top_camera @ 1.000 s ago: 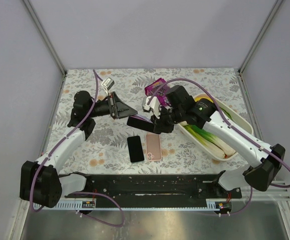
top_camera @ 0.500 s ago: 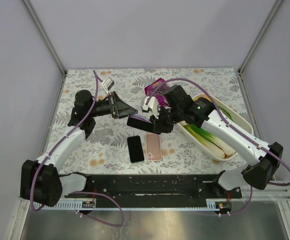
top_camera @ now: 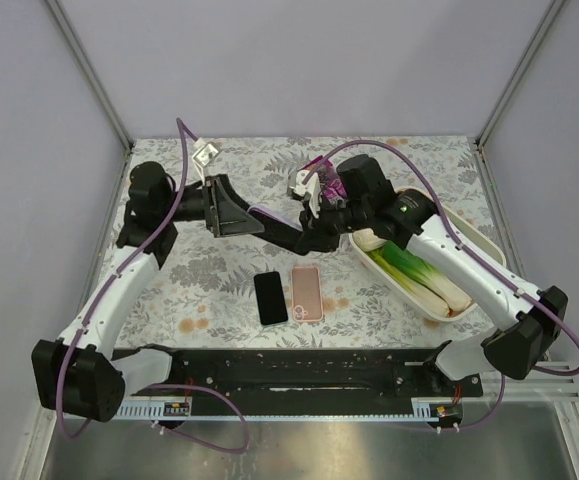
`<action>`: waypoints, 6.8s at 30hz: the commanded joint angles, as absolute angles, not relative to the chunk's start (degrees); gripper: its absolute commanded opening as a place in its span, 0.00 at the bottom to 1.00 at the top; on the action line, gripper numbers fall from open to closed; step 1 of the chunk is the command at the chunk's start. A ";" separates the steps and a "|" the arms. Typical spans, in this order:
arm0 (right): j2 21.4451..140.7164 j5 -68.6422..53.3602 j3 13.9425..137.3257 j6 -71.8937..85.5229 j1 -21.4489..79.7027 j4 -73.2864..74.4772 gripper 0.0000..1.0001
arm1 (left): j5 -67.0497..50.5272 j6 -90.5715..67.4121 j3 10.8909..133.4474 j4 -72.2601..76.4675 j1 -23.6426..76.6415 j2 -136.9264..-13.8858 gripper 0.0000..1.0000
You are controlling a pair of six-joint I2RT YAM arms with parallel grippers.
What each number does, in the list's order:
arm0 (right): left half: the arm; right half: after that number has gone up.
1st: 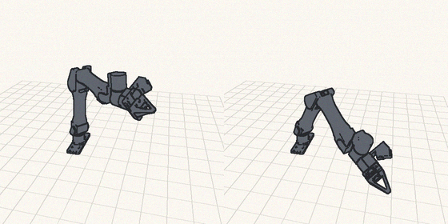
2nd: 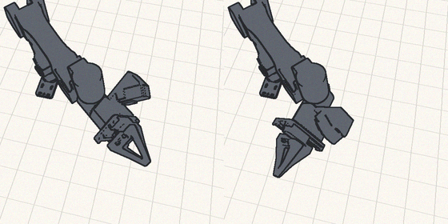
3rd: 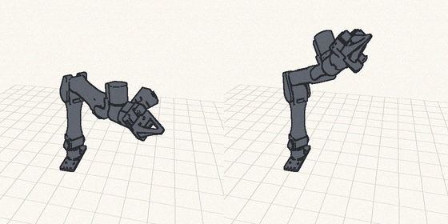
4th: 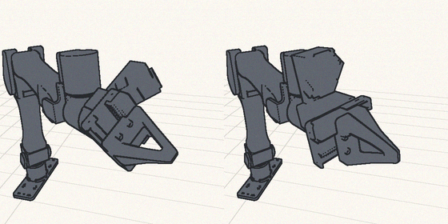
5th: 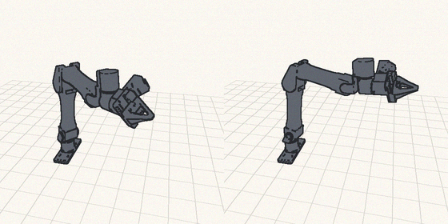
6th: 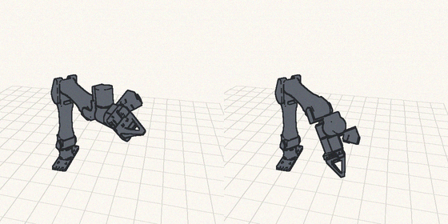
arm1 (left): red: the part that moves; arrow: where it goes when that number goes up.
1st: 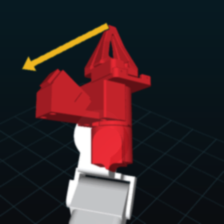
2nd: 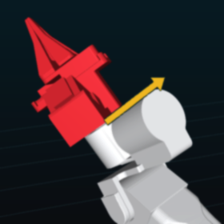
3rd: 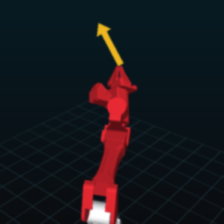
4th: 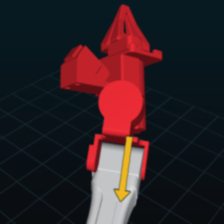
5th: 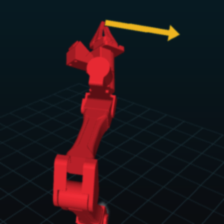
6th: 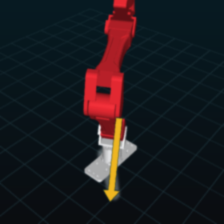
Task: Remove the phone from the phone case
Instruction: Remove the phone case from the phone.
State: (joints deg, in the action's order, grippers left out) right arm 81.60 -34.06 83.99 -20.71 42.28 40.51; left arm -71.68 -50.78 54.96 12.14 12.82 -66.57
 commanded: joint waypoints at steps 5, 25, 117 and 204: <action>78.58 -44.28 83.06 -18.37 38.50 34.45 0.00 | -93.15 -36.13 59.79 14.09 8.35 -63.20 0.99; 78.57 -46.23 85.69 -17.49 38.15 35.68 0.00 | -81.14 -108.29 65.73 87.66 1.93 -76.82 0.98; 78.05 -67.32 81.30 -30.76 41.57 45.88 0.00 | -59.59 67.14 91.84 -84.29 37.71 -68.81 0.00; 74.09 -53.26 76.46 -20.30 45.00 34.89 0.00 | -66.70 -5.86 79.64 -29.28 19.34 -58.89 0.83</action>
